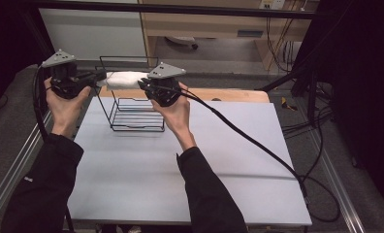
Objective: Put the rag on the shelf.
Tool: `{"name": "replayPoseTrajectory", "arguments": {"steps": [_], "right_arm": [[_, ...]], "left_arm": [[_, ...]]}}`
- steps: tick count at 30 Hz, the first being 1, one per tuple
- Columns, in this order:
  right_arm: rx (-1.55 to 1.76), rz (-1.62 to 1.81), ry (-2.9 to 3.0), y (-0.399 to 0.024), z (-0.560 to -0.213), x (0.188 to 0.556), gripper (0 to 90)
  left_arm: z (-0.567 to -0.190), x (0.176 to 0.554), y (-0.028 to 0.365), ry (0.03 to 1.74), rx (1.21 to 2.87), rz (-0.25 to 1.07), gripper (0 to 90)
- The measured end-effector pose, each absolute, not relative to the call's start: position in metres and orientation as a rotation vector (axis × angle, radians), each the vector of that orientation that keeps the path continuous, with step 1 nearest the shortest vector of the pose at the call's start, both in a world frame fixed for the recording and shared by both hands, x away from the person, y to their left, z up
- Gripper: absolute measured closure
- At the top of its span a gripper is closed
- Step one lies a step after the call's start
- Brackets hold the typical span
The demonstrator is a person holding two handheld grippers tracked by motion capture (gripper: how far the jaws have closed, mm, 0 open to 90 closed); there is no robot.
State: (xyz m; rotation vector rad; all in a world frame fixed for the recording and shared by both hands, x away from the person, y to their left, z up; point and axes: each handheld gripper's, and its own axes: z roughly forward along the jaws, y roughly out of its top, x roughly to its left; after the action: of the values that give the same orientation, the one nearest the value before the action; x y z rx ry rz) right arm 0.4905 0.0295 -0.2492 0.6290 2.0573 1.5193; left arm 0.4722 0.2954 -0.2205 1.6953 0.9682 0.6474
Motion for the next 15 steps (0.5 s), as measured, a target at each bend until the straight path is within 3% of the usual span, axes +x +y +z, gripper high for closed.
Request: {"name": "replayPoseTrajectory", "arguments": {"steps": [15], "right_arm": [[0.616,1.497,2.071,0.031,-0.252,0.49,79.6]], "left_arm": [[-0.24,0.474,0.297,0.98,1.733,0.608,89.9]]}}
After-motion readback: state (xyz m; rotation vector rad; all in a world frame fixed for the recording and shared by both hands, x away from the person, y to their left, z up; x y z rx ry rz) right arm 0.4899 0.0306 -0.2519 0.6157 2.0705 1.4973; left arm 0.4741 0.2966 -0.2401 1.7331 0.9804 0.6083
